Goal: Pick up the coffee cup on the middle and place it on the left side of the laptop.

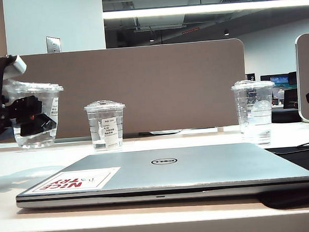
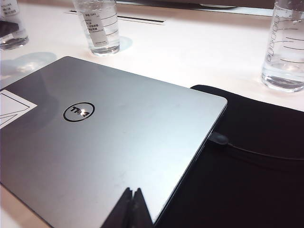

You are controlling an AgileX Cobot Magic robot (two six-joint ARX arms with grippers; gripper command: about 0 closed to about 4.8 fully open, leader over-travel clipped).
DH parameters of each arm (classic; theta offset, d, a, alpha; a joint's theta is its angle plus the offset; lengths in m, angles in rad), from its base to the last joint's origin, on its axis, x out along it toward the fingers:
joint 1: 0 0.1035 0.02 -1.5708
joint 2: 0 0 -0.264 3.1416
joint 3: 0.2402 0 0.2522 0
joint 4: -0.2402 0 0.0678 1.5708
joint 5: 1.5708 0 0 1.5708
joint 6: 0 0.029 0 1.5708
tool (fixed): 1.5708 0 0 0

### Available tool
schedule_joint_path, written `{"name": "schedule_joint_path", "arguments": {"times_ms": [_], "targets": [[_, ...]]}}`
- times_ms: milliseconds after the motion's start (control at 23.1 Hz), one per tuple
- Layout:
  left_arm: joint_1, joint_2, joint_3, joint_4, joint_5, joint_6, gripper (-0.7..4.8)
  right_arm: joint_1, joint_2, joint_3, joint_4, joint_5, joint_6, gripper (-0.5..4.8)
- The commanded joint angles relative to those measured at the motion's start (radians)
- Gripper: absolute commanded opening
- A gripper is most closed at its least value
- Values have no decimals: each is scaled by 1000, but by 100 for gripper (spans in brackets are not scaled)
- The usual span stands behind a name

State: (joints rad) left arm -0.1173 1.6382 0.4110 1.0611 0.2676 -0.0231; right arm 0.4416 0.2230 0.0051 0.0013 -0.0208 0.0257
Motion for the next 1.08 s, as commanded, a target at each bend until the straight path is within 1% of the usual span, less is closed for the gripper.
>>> {"name": "schedule_joint_path", "arguments": {"times_ms": [43, 173, 519, 649, 822, 909, 1082], "targets": [[2, 44, 3, 119, 46, -40, 281, 1, -1, -4, 18, 0, 0, -5], [2, 86, 3, 152, 77, -40, 281, 1, -1, -4, 18, 0, 0, -5], [3, 187, 3, 156, 77, -40, 281, 0, -1, -4, 18, 0, 0, -5], [3, 222, 3, 183, 77, -42, 284, 0, -1, -4, 18, 0, 0, -5], [3, 234, 3, 175, 73, -41, 355, 0, -1, -4, 18, 0, 0, -5], [3, 234, 3, 173, 73, -42, 378, 0, -1, -4, 18, 0, 0, -5], [3, 233, 3, 175, 78, -51, 379, 0, -1, -4, 18, 0, 0, -5]]}}
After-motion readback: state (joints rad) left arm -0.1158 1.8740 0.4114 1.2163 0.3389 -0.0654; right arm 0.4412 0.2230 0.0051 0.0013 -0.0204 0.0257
